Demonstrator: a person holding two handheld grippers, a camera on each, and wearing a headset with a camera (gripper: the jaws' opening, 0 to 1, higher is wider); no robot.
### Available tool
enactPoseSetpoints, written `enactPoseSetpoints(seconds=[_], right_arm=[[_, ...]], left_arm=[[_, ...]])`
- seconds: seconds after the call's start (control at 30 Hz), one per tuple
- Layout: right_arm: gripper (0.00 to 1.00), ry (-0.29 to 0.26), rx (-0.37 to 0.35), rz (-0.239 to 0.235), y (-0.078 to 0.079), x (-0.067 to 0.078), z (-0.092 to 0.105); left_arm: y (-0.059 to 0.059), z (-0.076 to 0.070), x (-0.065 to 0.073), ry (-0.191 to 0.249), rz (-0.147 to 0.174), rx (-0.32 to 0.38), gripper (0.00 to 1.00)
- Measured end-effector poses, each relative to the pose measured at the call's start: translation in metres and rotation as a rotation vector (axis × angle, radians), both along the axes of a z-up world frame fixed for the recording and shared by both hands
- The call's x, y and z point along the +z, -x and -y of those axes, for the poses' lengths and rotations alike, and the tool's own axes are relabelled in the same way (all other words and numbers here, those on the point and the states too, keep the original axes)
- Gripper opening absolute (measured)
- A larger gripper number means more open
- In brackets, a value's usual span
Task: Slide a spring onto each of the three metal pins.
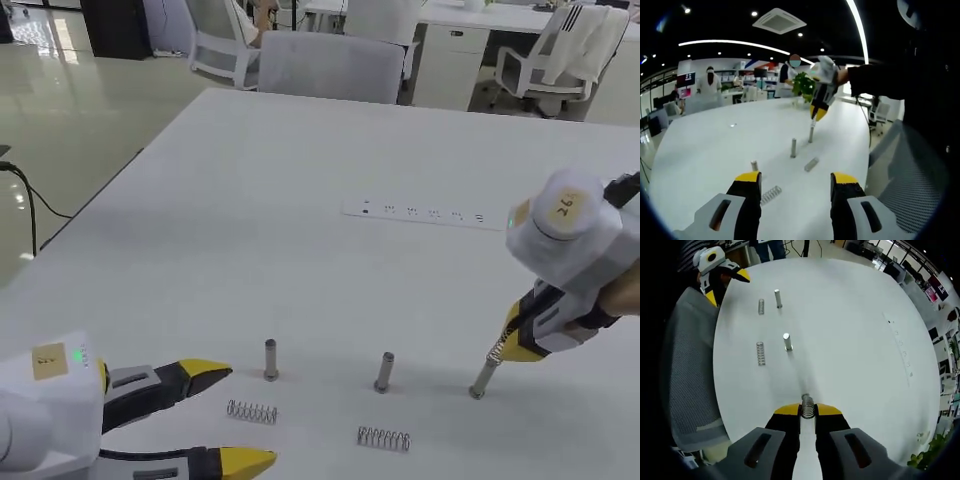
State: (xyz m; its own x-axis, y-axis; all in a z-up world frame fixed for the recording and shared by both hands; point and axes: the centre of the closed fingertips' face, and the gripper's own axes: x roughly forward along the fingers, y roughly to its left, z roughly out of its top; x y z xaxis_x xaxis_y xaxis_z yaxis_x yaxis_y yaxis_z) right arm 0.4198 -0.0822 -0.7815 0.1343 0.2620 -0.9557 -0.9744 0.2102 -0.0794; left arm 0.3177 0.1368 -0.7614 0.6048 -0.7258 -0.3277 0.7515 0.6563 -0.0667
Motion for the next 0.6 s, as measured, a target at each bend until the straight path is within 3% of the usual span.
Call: enactPoseSetpoints(seconds=[0.6], right_arm=[[0.07, 0.019, -0.004, -0.012, -0.004, -0.017, 0.002]], left_arm=[[-0.001, -0.002, -0.001, -0.003, -0.002, -0.001, 0.49]])
